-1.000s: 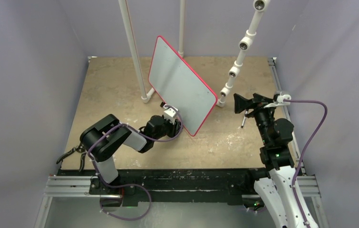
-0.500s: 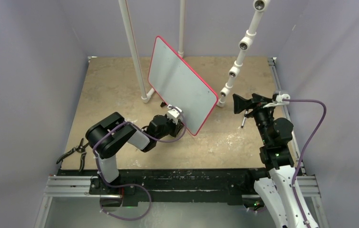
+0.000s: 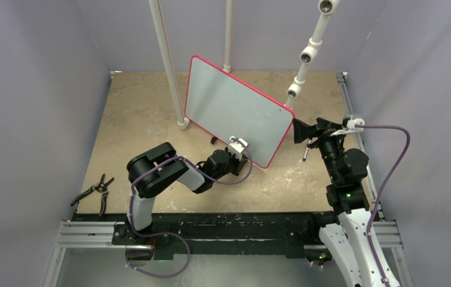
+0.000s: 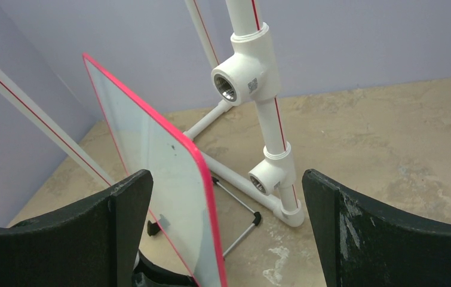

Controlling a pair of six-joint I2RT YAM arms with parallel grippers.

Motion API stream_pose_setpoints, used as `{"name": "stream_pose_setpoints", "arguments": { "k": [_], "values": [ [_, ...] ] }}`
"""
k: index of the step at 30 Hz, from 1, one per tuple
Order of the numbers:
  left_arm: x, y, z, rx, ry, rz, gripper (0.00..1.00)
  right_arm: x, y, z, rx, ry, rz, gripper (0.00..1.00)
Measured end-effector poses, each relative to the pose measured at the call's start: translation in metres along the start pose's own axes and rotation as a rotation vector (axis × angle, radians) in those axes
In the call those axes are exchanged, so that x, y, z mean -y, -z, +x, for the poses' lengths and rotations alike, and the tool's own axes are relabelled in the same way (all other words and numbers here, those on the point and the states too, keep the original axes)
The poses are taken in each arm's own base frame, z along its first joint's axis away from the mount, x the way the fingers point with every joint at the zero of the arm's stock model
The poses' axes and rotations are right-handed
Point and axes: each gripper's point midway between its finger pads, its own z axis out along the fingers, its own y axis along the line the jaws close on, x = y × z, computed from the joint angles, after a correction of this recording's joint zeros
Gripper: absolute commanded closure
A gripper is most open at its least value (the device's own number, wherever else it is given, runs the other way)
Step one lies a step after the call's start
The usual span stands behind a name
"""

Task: Write a sentence on the whiteboard
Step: Adjust the whiteboard stand at the center of the board.

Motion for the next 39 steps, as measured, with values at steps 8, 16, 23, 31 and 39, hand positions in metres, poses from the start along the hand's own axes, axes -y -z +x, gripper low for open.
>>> {"name": "stream_pose_setpoints", "arguments": {
  "k": [8, 16, 23, 31, 39],
  "values": [
    [0.023, -0.001, -0.002, 0.007, 0.063, 0.029, 0.59, -0.001, 0.006, -0.003, 0.005, -0.001, 0.0, 0.01],
    [0.028, 0.038, -0.045, 0.062, 0.121, 0.04, 0.44, -0.003, 0.012, -0.007, 0.011, -0.001, -0.004, 0.01],
    [-0.003, 0.07, -0.079, 0.088, 0.154, -0.069, 0.39, -0.004, 0.015, -0.005, 0.0, -0.001, -0.007, 0.01],
    [-0.077, 0.079, -0.052, -0.007, 0.18, -0.249, 0.34, -0.008, 0.016, -0.003, -0.008, -0.003, -0.029, 0.01],
    [-0.1, 0.073, -0.015, -0.104, 0.181, -0.276, 0.34, -0.016, 0.022, -0.012, 0.016, -0.003, -0.058, 0.01]
  ]
}}
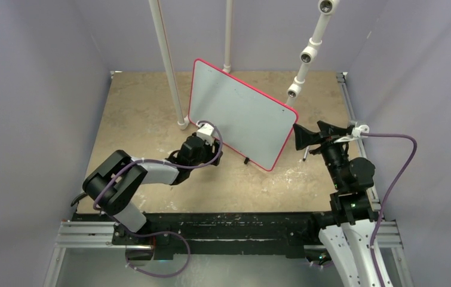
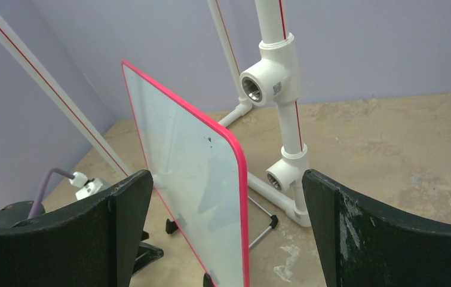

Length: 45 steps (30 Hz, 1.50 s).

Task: Write a sentence on the whiteboard
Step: Adjust the whiteboard stand at the center of the board.

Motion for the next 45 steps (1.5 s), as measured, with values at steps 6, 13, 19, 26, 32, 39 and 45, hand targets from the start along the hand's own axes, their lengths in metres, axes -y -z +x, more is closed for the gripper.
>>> {"name": "stream_pose_setpoints", "arguments": {
  "k": [6, 13, 19, 26, 32, 39, 45],
  "values": [
    [-0.011, -0.009, 0.01, -0.024, -0.003, -0.005, 0.34, -0.002, 0.001, -0.004, 0.007, 0.001, -0.006, 0.01],
    [-0.024, -0.03, 0.004, -0.016, -0.001, -0.003, 0.44, -0.002, 0.001, -0.003, 0.006, 0.001, -0.006, 0.01],
    [-0.022, -0.048, -0.002, -0.007, -0.038, 0.033, 0.49, -0.002, 0.001, -0.003, 0.005, 0.0, -0.006, 0.01],
    [-0.022, -0.057, -0.003, 0.0, -0.106, 0.059, 0.69, -0.001, 0.001, -0.001, -0.004, 0.0, -0.002, 0.01],
    [-0.021, -0.056, -0.004, 0.019, -0.129, 0.069, 0.9, 0.0, 0.002, 0.001, -0.016, -0.002, 0.002, 0.02],
    [-0.023, -0.047, 0.001, 0.05, -0.131, 0.056, 1.0, 0.0, 0.002, 0.002, -0.021, -0.003, 0.004, 0.01],
    [-0.016, -0.018, 0.017, 0.04, -0.13, 0.0, 1.0, 0.0, 0.002, 0.002, -0.02, -0.002, 0.003, 0.01]
  ]
}}
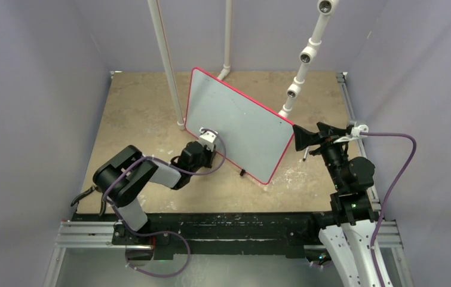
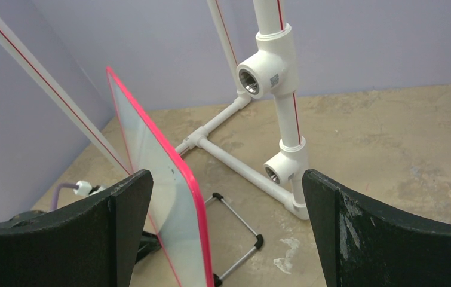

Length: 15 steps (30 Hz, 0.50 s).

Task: Write a sentence on the whiteboard
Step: Adjust the whiteboard stand at the center of the board.

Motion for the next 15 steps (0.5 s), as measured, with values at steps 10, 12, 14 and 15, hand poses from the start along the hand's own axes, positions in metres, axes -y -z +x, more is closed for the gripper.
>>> {"name": "stream_pose_setpoints", "arguments": {
  "k": [10, 12, 14, 15],
  "values": [
    [0.012, 0.046, 0.023, -0.048, 0.078, -0.105, 1.0, -0.001, 0.0, 0.0, -0.001, -0.001, -0.003, 0.01],
    [0.013, 0.052, 0.025, -0.05, 0.096, -0.111, 1.0, -0.001, 0.0, 0.0, 0.0, -0.001, -0.003, 0.01],
    [0.015, 0.056, 0.028, -0.057, 0.101, -0.114, 1.0, -0.001, 0.0, 0.0, 0.0, -0.004, -0.003, 0.01],
    [0.015, 0.058, 0.029, -0.06, 0.104, -0.12, 1.0, -0.001, 0.0, 0.0, 0.0, -0.006, -0.003, 0.01]
  ]
}}
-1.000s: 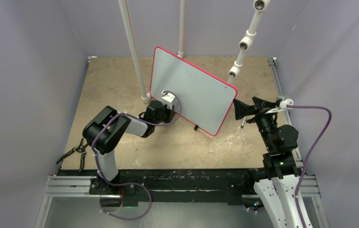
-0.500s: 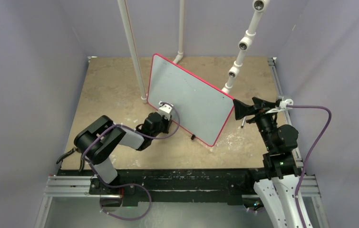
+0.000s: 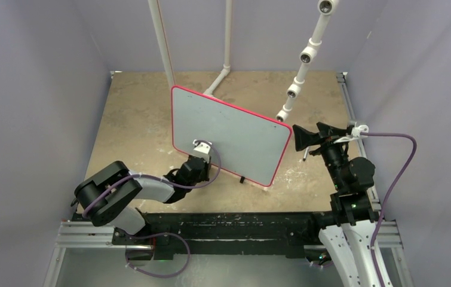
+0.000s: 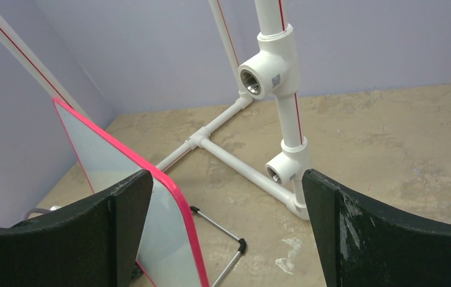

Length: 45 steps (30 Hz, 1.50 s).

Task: Write a sentence on the whiteboard
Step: Adjust the whiteboard stand at the center of the board.

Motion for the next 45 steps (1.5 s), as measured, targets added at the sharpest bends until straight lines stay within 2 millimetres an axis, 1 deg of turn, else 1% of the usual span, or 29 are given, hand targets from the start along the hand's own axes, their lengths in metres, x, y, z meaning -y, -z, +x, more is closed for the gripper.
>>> {"name": "stream_pose_setpoints", "arguments": {
  "k": [8, 12, 21, 32, 41, 45],
  "values": [
    [0.002, 0.006, 0.005, 0.011, 0.055, -0.064, 1.0, -0.003, 0.003, -0.004, 0.014, -0.004, -0.008, 0.01],
    [0.009, 0.01, 0.008, 0.016, 0.09, -0.114, 1.0, -0.003, 0.003, -0.004, 0.015, -0.008, -0.011, 0.01],
    [0.018, 0.006, 0.007, 0.041, 0.167, -0.254, 1.0, -0.004, 0.003, -0.004, 0.016, -0.01, -0.011, 0.01],
    [0.025, -0.012, -0.004, 0.054, 0.231, -0.361, 1.0, -0.006, 0.008, -0.01, 0.038, -0.008, -0.02, 0.01],
    [0.017, -0.023, -0.012, 0.063, 0.298, -0.372, 1.0, -0.007, 0.01, -0.011, 0.043, -0.007, -0.022, 0.01],
    [0.009, -0.029, -0.016, 0.066, 0.34, -0.379, 1.0, -0.007, 0.01, -0.011, 0.043, -0.008, -0.021, 0.01]
  ]
}}
